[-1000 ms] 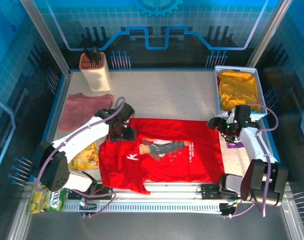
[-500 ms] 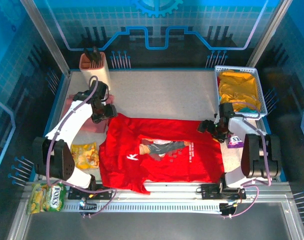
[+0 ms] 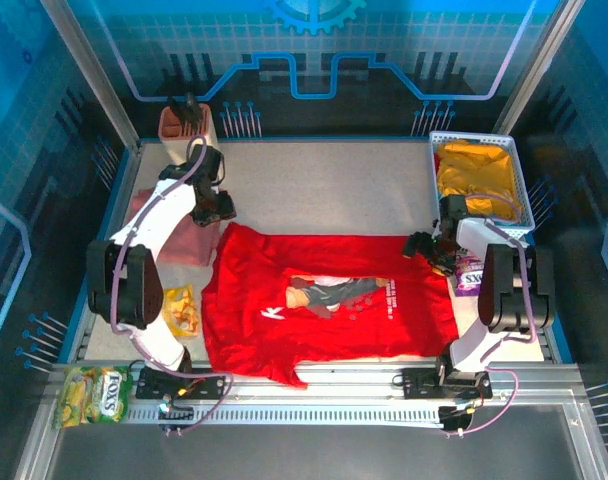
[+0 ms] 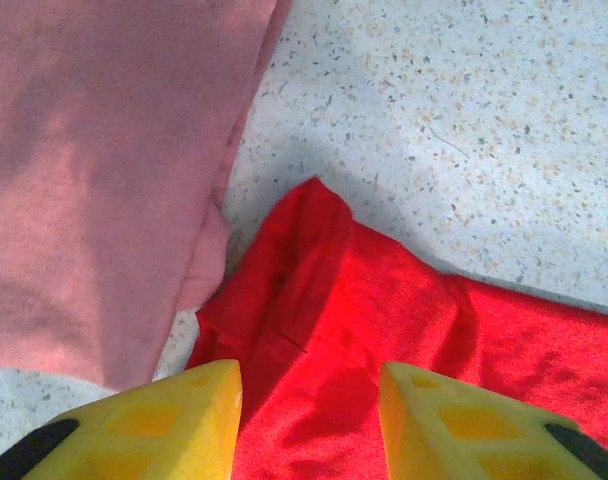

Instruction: Fold and stack the t-shirts

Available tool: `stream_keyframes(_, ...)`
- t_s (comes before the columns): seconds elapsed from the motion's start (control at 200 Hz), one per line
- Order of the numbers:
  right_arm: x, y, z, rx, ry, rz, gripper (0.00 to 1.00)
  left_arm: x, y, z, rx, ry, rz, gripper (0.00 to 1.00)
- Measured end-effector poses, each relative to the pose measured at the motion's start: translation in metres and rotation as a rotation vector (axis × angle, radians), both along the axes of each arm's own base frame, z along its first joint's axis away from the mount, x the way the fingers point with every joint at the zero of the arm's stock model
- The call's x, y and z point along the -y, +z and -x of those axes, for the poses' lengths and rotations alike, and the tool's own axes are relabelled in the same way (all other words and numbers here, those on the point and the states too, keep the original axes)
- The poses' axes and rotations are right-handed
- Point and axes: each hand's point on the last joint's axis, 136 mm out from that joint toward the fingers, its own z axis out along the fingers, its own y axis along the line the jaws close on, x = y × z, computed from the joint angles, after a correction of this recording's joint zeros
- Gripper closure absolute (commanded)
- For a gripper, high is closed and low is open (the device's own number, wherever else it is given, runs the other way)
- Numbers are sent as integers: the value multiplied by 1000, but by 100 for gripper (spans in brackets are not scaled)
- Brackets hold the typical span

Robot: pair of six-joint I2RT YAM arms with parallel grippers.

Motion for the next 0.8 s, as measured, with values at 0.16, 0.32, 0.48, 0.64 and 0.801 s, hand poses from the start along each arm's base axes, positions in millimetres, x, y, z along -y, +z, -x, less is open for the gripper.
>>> stream_keyframes(0.16, 20, 0, 1, -5, -49, 41, 13, 7, -17, -12, -40, -20, -33, 51)
stream_keyframes(0.32, 23, 0, 1, -5, -58, 48, 12, 29, -33, -32, -72, -88, -84, 51)
stream_keyframes(0.48, 23, 0, 0, 10, -59, 50, 12, 45, -47, -44, -99, -139, -143, 56)
stream_keyframes(0.64, 23, 0, 0, 16, -59, 51, 12, 49, -66, -52, -151, -176, -207, 60)
stream_keyframes(0.801, 23, 0, 0, 23, -59, 51, 12, 49, -86, -44, -217, -207, -248, 61)
